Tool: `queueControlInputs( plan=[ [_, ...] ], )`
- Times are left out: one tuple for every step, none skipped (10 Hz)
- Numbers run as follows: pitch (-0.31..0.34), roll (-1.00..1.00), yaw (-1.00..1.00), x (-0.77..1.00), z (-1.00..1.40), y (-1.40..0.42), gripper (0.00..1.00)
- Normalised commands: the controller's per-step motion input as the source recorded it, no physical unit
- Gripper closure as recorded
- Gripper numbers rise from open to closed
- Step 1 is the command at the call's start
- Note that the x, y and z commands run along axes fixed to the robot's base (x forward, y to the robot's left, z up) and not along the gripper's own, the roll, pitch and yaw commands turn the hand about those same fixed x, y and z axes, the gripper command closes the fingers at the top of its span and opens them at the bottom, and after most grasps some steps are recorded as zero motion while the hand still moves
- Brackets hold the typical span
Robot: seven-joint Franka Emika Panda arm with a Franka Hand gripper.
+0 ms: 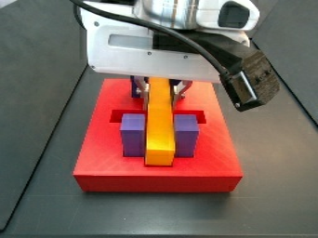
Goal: Pick up the yellow object. Move up. Move to above the board. Insert the yellow object.
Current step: Insert the yellow object.
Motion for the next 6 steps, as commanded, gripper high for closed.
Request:
queueControlInputs(
  plan=[
    [0.0,0.08,0.06,0.07,-0.24,0.0,1.0],
    [0.0,0.05,0.06,0.0,-0.28,-0.01,1.0],
    [0.0,0.07,0.06,0.0,-0.32,-0.05,1.0],
    [0.0,0.1,0.04,0.0,-0.17,-0.07,1.0],
    [0.0,0.01,0.0,0.0,0.0,0.0,1.0],
    [0.0,0.02,0.0,0.0,0.0,0.0,1.0]
  ],
)
